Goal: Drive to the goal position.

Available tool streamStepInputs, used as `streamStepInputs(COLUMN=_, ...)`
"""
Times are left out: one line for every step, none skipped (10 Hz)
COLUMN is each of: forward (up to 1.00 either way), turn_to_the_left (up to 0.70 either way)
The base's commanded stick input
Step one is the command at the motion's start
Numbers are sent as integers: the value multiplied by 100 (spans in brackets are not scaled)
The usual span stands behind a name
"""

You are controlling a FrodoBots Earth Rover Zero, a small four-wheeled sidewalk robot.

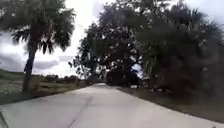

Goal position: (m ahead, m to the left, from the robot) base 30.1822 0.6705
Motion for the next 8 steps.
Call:
streamStepInputs(forward=85, turn_to_the_left=0)
streamStepInputs(forward=85, turn_to_the_left=1)
streamStepInputs(forward=85, turn_to_the_left=10)
streamStepInputs(forward=85, turn_to_the_left=32)
streamStepInputs(forward=85, turn_to_the_left=27)
streamStepInputs(forward=85, turn_to_the_left=5)
streamStepInputs(forward=85, turn_to_the_left=0)
streamStepInputs(forward=85, turn_to_the_left=0)
